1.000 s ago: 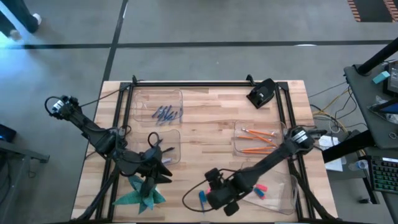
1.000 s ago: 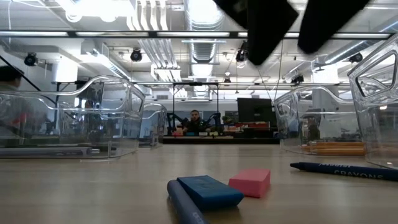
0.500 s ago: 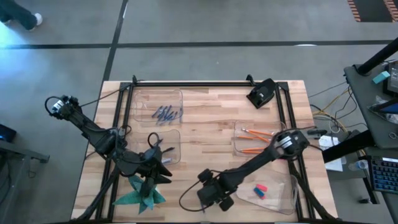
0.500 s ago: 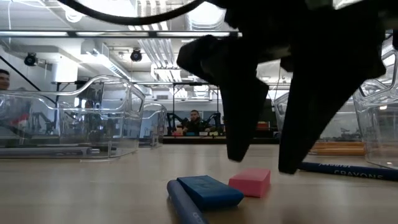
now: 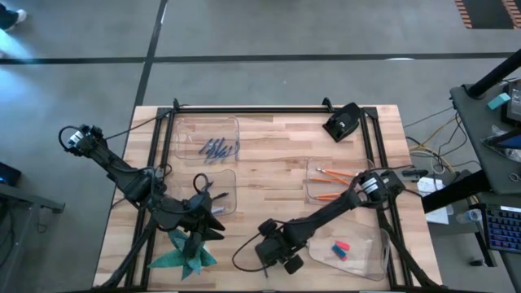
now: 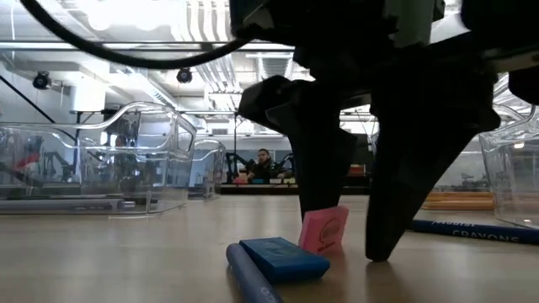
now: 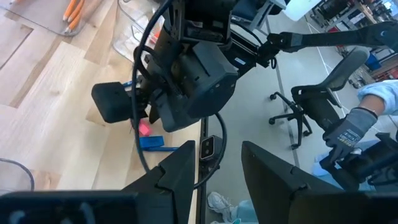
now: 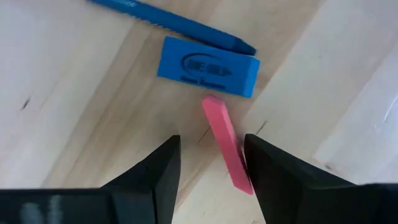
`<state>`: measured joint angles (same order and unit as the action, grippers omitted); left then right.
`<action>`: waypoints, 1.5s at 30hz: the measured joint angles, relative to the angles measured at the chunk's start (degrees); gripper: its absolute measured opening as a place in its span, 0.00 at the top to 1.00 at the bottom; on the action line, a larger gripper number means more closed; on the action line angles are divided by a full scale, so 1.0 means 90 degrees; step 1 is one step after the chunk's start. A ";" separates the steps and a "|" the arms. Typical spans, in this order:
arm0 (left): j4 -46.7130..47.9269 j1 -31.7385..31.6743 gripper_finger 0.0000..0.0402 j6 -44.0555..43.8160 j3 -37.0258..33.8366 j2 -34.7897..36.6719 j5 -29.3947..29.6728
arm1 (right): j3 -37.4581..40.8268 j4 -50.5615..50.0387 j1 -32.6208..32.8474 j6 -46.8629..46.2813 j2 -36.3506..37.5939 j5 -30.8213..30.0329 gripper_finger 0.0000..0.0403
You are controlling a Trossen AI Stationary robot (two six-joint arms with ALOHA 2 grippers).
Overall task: Sort crayons/erasers/pens/pencils in bins
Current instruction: Put the pink eraser into the bottom transparent bin
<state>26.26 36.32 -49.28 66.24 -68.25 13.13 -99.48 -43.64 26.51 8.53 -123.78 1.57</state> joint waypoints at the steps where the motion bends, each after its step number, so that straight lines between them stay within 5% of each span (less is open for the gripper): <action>1: 0.0000 0.0000 0.71 0.0000 0.0000 0.0000 0.0000 | 0.0002 0.0011 -0.0016 -0.0132 -0.0002 -0.0001 0.59; 18: -0.0017 -0.0002 0.71 0.0015 0.0000 0.0000 0.0058 | 0.0016 0.0083 -0.0049 -0.1715 0.0010 -0.0187 0.95; 29: -0.0009 -0.0002 0.71 0.0012 0.0000 0.0000 0.0058 | -0.0155 -0.0894 -0.0031 -0.2739 0.0993 -0.0549 0.95; 37: 0.0005 0.0000 0.71 0.0010 0.0000 0.0000 0.0056 | -0.0129 -0.2550 0.0342 -0.4929 0.2319 -0.0923 0.95; 45: 0.0003 0.0007 0.71 0.0014 0.0000 0.0000 0.0056 | -0.0090 -0.4756 0.1658 -0.7875 0.2862 -0.0894 0.95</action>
<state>26.29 36.38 -49.15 66.24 -68.25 13.63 -100.29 -86.44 41.43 -62.34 -98.02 -6.48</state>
